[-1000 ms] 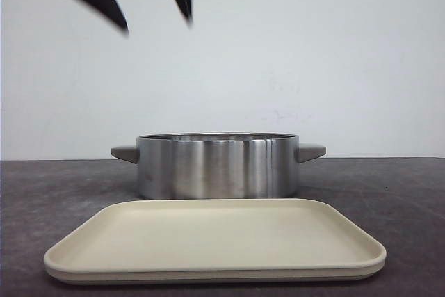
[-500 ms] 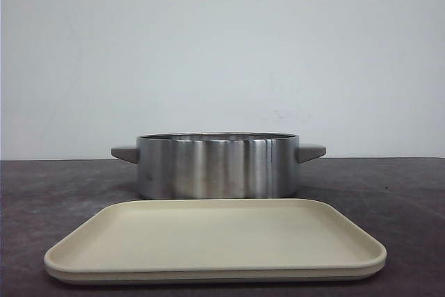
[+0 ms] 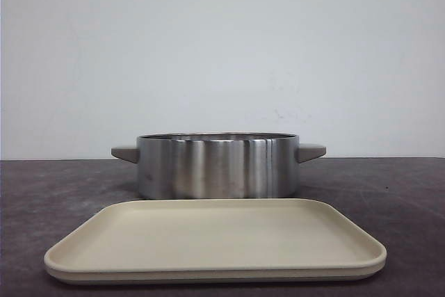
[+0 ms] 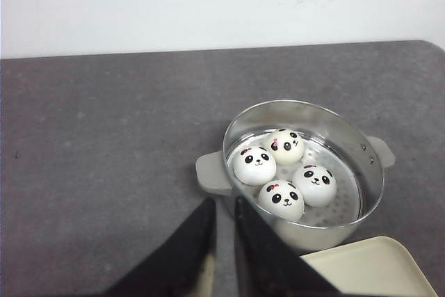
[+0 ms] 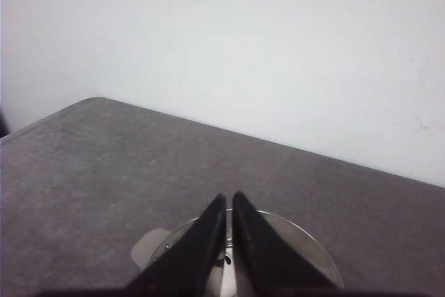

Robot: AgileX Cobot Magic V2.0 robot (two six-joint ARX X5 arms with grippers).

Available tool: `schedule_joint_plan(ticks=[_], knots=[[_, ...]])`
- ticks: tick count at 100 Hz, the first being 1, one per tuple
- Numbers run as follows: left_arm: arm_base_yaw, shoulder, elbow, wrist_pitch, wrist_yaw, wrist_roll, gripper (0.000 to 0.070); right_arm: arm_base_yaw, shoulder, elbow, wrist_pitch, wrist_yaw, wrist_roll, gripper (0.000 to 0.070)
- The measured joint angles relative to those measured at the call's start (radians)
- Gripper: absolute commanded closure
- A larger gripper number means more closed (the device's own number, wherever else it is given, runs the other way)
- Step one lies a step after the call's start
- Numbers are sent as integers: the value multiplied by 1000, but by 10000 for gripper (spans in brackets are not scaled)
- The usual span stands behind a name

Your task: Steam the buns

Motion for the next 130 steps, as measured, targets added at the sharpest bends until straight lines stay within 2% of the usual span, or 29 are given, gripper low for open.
schedule_joint_plan(ticks=[63,76,83,88,98,119,130], knots=[[0,0,0,2,0,0,700,-8,-50,-1,-17,-2,0,691],[0,0,0,2,0,0,700,-36,-146,-1,-130,-1,0,691],[0,0,0,2,0,0,700,-79,-205,-3,-229,0,-7,691],[0,0,0,2,0,0,700,-119,-247,-27,-251,2,-17,691],[0,0,0,2,0,0,700,-210,-341,-145,-183,-4,-51,691],[0,0,0,2,0,0,700,-401,-590,-541,124,-99,-99,691],[0,0,0,2,0,0,700,-484,-737,-738,147,-129,-105,691]])
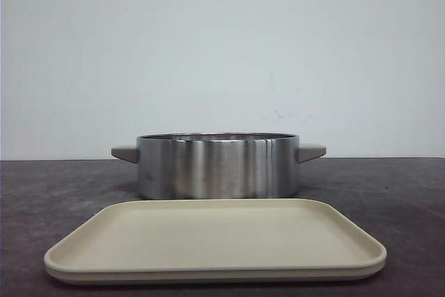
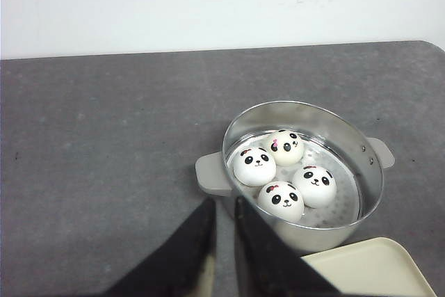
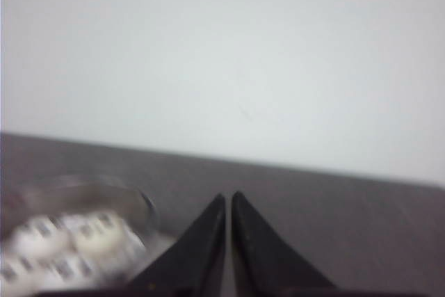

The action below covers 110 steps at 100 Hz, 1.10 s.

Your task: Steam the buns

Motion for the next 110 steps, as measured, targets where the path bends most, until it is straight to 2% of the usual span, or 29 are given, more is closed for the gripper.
schedule_joint_plan(ticks=[14,32,57,74,110], knots=[[0,0,0,0,0,0,700,-69,-172,-178,-32,-1,-1,691],[0,0,0,0,0,0,700,-129,-325,-287,-36,-18,-2,691],[0,0,0,1,0,0,700,-139,-365,-291,-284,-26,-5,691],[0,0,0,1,0,0,700,-128,-364,-291,-285,4,-8,691],[0,0,0,1,0,0,700,-128,-364,-291,-280,11,-8,691]])
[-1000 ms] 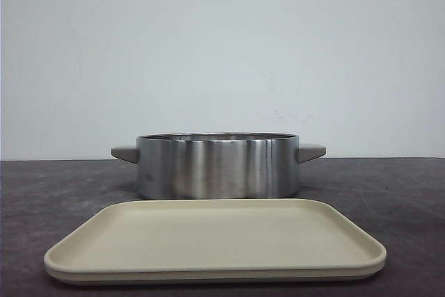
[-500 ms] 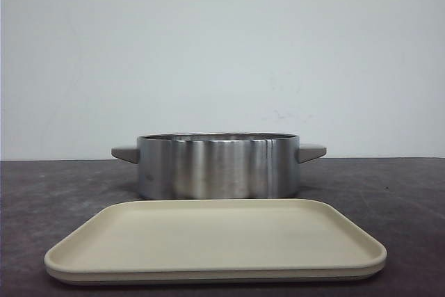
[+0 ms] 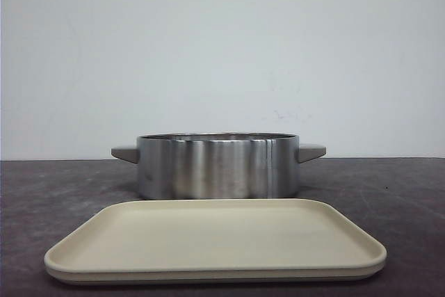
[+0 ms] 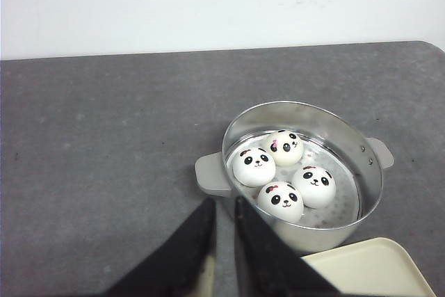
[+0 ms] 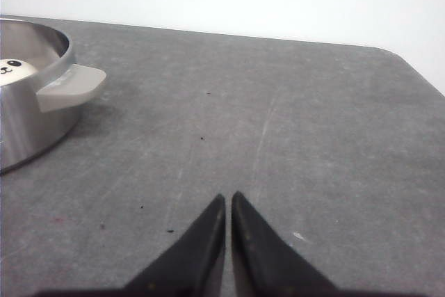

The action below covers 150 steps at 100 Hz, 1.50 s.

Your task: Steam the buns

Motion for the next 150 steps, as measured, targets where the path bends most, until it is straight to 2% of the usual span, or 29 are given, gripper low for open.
schedule_joint_plan(ticks=[57,75,84,99,106,118,128,143,150], knots=[[2,-3,0,-2,0,1,700,0,0,0,0,1,0,691],[103,-92,-32,31,6,31,700,0,0,0,0,1,0,691],[183,-187,-131,112,77,31,700,0,0,0,0,1,0,691],[332,-380,-418,335,298,21,700,0,0,0,0,1,0,691],[384,-468,-574,444,340,-5,700,0,0,0,0,1,0,691],[428,-589,-819,632,341,-73,700,0,0,0,0,1,0,691],[438,-645,-970,738,305,-108,700,0,0,0,0,1,0,691],[466,-685,-1093,750,217,-119,700,0,0,0,0,1,0,691],[489,-695,-1128,758,206,-119,700,0,0,0,0,1,0,691]])
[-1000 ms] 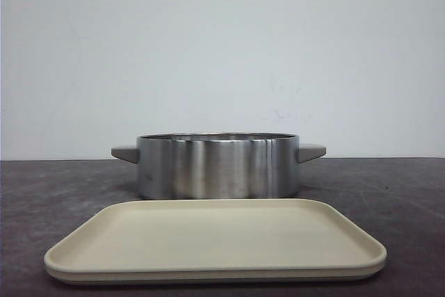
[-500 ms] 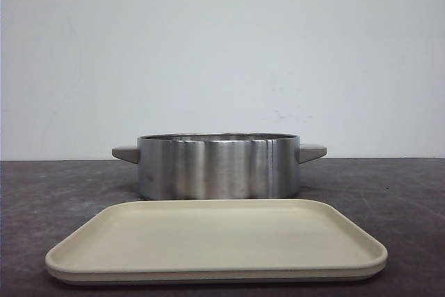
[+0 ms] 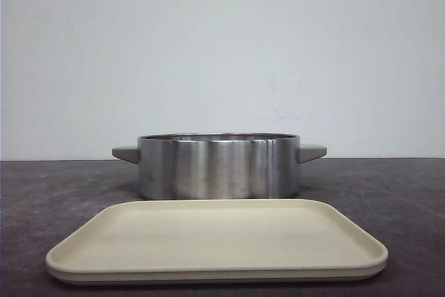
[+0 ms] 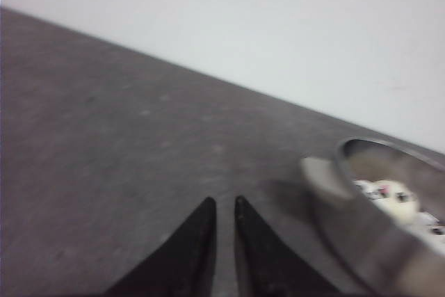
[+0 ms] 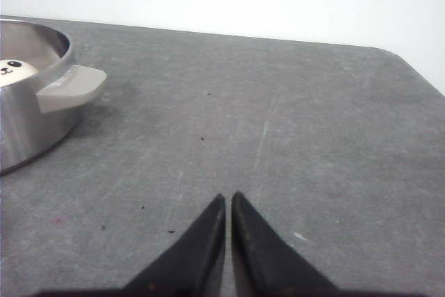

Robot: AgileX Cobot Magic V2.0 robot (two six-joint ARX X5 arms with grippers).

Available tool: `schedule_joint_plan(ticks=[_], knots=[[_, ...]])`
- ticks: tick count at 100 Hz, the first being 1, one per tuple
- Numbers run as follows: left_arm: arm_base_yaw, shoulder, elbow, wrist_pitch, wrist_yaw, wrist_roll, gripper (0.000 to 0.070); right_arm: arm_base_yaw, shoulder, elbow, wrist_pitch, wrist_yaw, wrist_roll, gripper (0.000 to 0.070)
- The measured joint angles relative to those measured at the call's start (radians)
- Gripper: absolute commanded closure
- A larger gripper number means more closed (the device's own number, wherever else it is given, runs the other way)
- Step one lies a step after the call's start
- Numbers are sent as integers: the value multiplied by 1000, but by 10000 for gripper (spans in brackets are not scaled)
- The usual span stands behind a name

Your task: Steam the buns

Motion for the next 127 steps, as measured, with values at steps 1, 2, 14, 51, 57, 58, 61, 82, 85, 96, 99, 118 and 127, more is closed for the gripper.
schedule_joint_plan(ticks=[1,2,14,51,57,58,61,82,85,96,99,118,127], knots=[[3,-1,-5,2,0,0,700,0,0,0,0,0,0,691],[7,-2,-9,3,-1,0,700,0,0,0,0,0,0,691],[46,-20,-26,-3,8,23,700,0,0,0,0,0,0,691],[88,-72,-26,-142,74,230,700,0,0,0,1,0,0,691],[89,-72,-26,-142,77,246,700,0,0,0,1,2,0,691],[89,-72,-26,-142,77,248,700,0,0,0,1,1,0,691],[89,-72,-26,-142,77,252,700,0,0,0,1,2,0,691],[89,-69,-26,-142,77,247,700,0,0,0,1,2,0,691],[89,-69,-26,-142,77,247,700,0,0,0,1,2,0,691],[89,-69,-26,-142,77,247,700,0,0,0,1,2,0,691],[89,-69,-26,-142,77,247,700,0,0,0,1,2,0,691],[89,-69,-26,-142,77,247,700,0,0,0,1,2,0,691],[89,-69,-26,-142,77,247,700,0,0,0,1,2,0,691]])
